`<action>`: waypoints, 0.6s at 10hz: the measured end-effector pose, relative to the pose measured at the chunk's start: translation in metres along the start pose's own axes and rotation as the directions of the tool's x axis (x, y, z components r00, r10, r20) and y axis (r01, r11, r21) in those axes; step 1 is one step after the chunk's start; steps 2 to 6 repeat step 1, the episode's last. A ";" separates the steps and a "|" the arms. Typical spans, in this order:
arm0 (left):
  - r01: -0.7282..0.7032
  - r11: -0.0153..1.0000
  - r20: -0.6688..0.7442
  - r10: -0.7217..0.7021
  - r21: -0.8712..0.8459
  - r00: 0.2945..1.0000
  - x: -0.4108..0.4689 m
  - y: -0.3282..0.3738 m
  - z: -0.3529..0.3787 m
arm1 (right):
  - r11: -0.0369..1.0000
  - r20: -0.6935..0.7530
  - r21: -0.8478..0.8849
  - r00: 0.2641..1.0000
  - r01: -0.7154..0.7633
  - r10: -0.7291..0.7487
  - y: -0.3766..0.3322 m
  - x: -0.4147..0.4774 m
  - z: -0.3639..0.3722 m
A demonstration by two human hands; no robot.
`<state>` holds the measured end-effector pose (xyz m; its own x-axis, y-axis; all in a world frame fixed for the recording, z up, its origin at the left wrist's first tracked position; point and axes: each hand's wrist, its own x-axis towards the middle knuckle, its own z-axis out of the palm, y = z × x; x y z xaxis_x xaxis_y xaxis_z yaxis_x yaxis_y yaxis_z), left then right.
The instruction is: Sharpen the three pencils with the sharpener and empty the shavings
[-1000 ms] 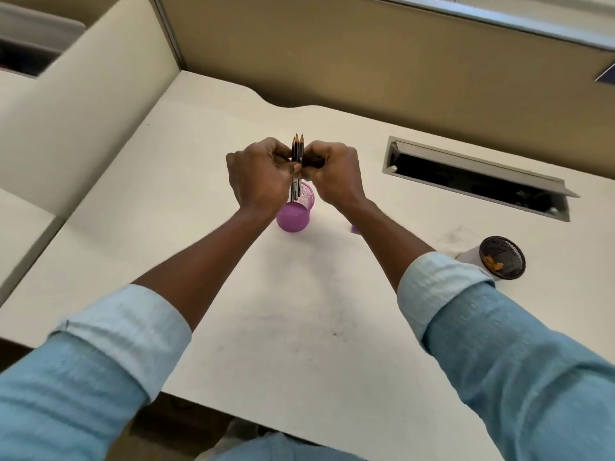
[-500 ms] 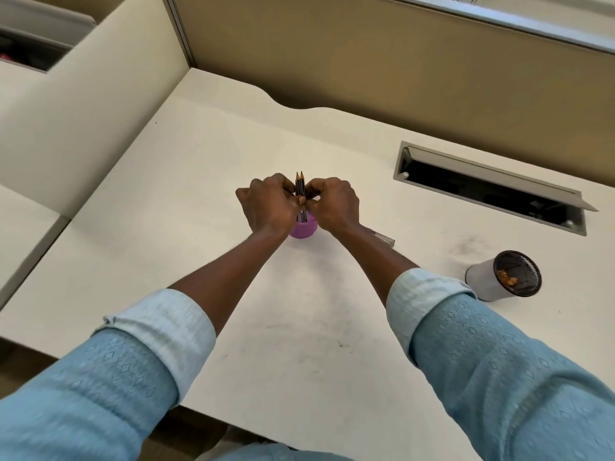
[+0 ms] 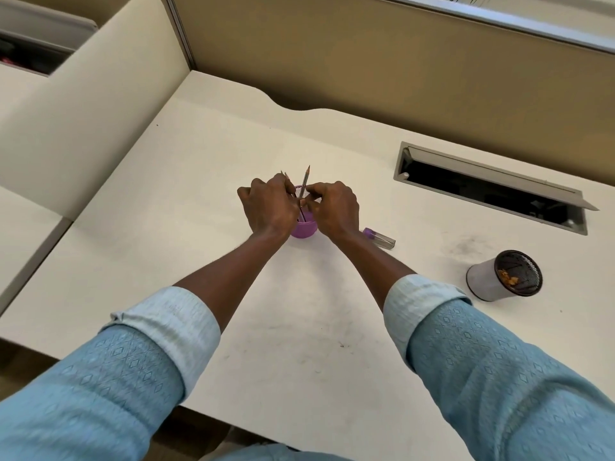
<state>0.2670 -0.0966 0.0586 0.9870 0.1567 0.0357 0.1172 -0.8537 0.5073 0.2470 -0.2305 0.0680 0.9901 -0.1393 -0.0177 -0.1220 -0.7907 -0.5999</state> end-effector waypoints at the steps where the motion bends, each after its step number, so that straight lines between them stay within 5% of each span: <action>1: -0.013 0.999 -0.028 0.012 -0.038 1.000 0.000 0.000 0.001 | 0.998 -0.049 0.061 0.999 0.003 0.000 0.004 0.003 -0.001; 6: -0.013 0.999 -0.028 0.012 -0.038 1.000 0.000 0.000 0.001 | 0.998 -0.049 0.061 0.999 0.003 0.000 0.004 0.003 -0.001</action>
